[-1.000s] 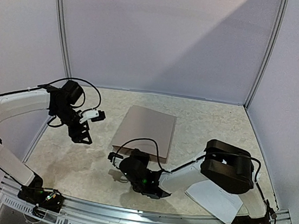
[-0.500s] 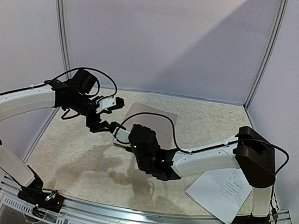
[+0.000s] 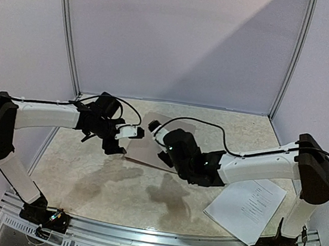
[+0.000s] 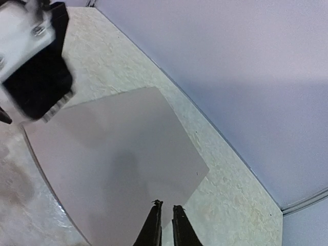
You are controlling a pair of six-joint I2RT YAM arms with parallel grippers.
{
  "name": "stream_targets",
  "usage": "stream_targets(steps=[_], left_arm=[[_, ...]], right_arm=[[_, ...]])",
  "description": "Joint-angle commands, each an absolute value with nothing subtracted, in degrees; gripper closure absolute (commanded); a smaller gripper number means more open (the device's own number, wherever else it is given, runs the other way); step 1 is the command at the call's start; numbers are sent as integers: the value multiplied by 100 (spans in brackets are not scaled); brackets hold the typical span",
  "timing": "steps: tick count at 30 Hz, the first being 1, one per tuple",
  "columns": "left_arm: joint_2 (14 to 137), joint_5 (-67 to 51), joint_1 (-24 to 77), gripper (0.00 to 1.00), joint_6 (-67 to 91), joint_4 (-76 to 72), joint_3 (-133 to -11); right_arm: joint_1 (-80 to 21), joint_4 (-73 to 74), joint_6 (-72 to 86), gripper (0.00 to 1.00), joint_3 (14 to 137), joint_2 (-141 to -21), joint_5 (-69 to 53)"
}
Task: Put the files into the folder
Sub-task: Open the folder at the center of the board.
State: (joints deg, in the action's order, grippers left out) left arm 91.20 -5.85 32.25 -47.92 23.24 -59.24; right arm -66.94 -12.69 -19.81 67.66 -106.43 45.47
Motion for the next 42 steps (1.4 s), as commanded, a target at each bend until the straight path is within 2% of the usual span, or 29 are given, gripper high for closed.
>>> stream_targets(steps=[1, 6, 11, 16, 23, 27, 42], left_arm=[[9517, 517, 3762, 17, -5743, 1377, -5736], [9803, 718, 4047, 17, -6284, 1151, -5589], [10135, 825, 4269, 19, -6416, 1281, -5592], [10250, 1430, 4551, 24, -6581, -114, -5131], [10183, 1817, 4690, 39, -6818, -2037, -4312], [10355, 1981, 4711, 41, -6965, -2510, -4128], [11836, 2399, 4711, 43, -8343, -6109, -3534]], right_arm=[[-6076, -27, 239, 84, 6685, -10311, 3802], [-5369, 699, 1874, 72, 6882, -10422, 2765], [-4768, 935, 2827, 66, 6947, -10685, 1988], [-4693, 1091, 3017, 62, 7119, -10948, 2101], [-4697, 993, 3214, 61, 7154, -11212, 1924], [-4694, 941, 3303, 61, 7129, -11214, 1893], [-4701, 858, 3596, 60, 7120, -11403, 1565]])
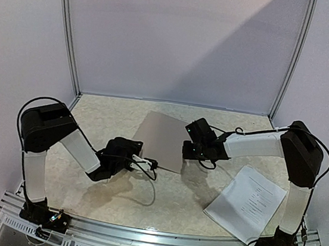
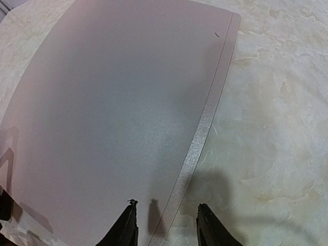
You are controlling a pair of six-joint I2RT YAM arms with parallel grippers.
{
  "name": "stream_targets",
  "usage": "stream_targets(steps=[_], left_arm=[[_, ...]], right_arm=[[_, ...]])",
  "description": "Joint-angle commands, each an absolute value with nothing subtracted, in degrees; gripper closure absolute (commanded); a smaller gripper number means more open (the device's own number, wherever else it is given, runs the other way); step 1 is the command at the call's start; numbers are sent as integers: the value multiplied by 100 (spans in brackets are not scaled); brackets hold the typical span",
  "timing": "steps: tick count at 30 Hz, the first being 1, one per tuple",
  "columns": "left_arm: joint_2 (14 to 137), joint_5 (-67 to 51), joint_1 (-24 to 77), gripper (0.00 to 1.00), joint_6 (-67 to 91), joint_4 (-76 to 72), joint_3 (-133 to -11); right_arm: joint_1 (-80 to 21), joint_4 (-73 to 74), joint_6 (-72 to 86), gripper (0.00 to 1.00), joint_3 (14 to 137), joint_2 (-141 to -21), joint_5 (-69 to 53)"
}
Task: Put the files into the folder
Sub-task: Open the folder at the center of the board.
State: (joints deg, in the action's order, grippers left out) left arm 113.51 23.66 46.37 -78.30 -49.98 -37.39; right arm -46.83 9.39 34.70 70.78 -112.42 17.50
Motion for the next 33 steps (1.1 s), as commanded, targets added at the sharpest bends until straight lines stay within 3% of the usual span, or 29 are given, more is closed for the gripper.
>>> stream_targets(steps=[1, 2, 4, 5, 8, 12, 17, 23, 31, 33], left_arm=[[11891, 2399, 4711, 47, -8352, -6188, -3532], [11917, 2388, 4707, 56, -8343, -6203, -3532], [11891, 2373, 4702, 88, -8224, -6204, -3523], [11851, 2377, 4698, 99, -8147, -6209, -3526], [11602, 2455, 4685, 100, -7828, -6133, -3588], [11117, 2505, 4676, 100, -7312, -5731, -3632], [10781, 2481, 4718, 100, -7049, -5436, -3622], [10798, 2492, 4786, 100, -7155, -5520, -3587], [10771, 2719, 4846, 100, -7108, -5567, -3692], [10800, 2767, 4843, 100, -7119, -5574, -3710]], right_arm=[[-4694, 848, 3608, 60, 7127, -11408, 1532], [-4693, 861, 3632, 60, 7134, -11415, 1508], [-4684, 908, 3676, 60, 7134, -11379, 1475], [-4668, 917, 3730, 60, 7110, -11335, 1425], [-4552, 806, 3970, 55, 6930, -11069, 1089], [-4310, 150, 4406, 38, 6466, -10560, 393], [-3962, -731, 5068, 29, 6176, -10485, -845], [-3873, -1616, 5868, 28, 6147, -10873, -1589], [-3848, -1403, 6177, 30, 6350, -11279, -1727], [-3844, -1009, 6116, 23, 6342, -11153, -1409]])
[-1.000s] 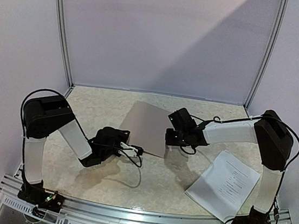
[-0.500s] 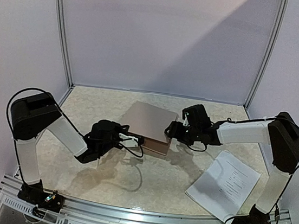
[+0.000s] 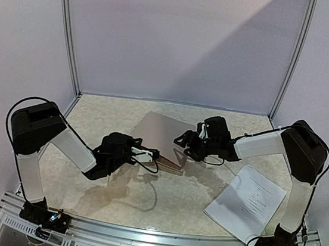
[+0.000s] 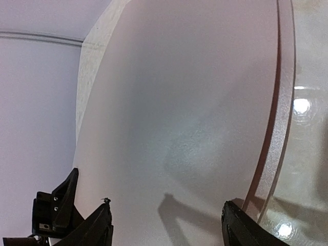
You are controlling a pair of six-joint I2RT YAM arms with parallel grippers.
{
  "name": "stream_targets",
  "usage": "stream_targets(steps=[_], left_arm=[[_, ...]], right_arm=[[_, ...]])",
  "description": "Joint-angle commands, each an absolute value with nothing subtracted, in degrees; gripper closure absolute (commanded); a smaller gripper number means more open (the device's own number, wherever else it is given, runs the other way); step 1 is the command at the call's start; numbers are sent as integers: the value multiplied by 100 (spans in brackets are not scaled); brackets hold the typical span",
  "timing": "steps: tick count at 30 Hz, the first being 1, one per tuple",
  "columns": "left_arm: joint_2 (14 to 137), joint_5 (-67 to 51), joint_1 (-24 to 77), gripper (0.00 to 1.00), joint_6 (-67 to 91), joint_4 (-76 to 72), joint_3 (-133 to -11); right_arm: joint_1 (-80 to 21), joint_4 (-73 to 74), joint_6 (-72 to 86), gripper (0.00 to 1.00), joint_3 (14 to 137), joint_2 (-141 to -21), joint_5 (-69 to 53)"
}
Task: Put the files into the folder
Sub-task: Open the folder at the center of the board.
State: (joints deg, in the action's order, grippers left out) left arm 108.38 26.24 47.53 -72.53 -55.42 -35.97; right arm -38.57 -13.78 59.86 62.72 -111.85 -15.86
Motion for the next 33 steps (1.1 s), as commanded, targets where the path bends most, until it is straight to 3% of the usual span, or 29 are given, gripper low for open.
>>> stream_targets(steps=[1, 8, 17, 23, 28, 29, 31, 33], left_arm=[[10814, 2768, 4849, 100, -7128, -5607, -3690], [10823, 2766, 4852, 100, -7146, -5652, -3685], [10766, 2803, 4900, 100, -7109, -5555, -3726], [10693, 2854, 4935, 100, -6975, -5409, -3754], [10547, 2802, 4939, 100, -6781, -4837, -3878], [10478, 2802, 4939, 93, -6667, -4394, -3994], [10260, 2768, 4944, 64, -6307, -3259, -4278], [9921, 2549, 4940, 41, -5864, -2000, -4528]], right_arm=[[-3842, -779, 6044, 22, 6327, -11076, -1199], [-3839, -434, 5726, 19, 6205, -10666, -923], [-3836, -1855, 6399, 27, 6159, -11173, -1756], [-3837, -2214, 6688, 42, 6233, -11320, -1976], [-3836, -2111, 6521, 77, 6228, -11146, -1910], [-3835, -2027, 6462, 84, 6224, -11082, -1877], [-3837, -1789, 6220, 97, 6226, -10951, -1770], [-3832, -1527, 5988, 100, 6227, -10822, -1653]])
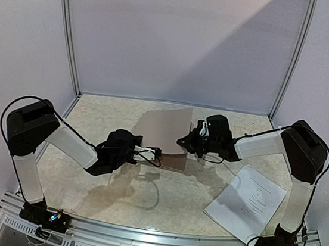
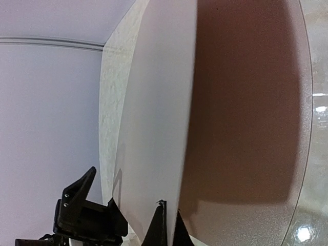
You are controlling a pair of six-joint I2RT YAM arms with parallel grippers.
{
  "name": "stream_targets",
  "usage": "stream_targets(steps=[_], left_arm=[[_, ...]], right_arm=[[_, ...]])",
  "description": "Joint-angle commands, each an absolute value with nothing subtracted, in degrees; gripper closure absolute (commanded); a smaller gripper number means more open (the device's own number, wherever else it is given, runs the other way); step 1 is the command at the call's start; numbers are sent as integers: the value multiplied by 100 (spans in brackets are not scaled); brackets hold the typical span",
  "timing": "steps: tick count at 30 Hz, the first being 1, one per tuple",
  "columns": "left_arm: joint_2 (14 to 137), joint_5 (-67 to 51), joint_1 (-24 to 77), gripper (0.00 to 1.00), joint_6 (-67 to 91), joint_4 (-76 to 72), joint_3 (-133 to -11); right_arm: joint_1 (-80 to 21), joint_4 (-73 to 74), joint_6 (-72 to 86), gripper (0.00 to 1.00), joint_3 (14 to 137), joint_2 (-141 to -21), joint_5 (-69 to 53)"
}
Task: Put the files into the folder
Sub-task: Open the folder at the center of the board.
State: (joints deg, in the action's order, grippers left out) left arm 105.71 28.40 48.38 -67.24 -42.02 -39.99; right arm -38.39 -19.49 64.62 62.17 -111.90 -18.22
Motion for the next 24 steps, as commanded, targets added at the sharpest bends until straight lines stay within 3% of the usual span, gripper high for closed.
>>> stream_targets(steps=[1, 5, 6, 10, 14, 24], left_arm=[[9737, 2370, 4932, 33, -5611, -1294, -4698], [9391, 1234, 4874, 3, -4393, 1940, -5715], [9336, 902, 4843, 1, -4194, 2546, -5933], [8990, -599, 4604, 0, -3704, 4317, -6636], [8731, -1895, 3954, 0, -3394, 5118, -7105], [9098, -2536, 1873, 0, -1837, 4575, -7215]], right_arm=[[-3826, -1383, 5907, 100, 6231, -10720, -1599], [-3821, -240, 5153, 100, 6562, -10341, -1195], [-3820, 230, 4940, 100, 6727, -10263, -1026], [-3827, 2006, 3587, 100, 7486, -9906, -491], [-3871, 3449, 2555, 100, 8304, -9736, -45], [-4923, 5341, 1670, 94, 10333, -10543, 1457]])
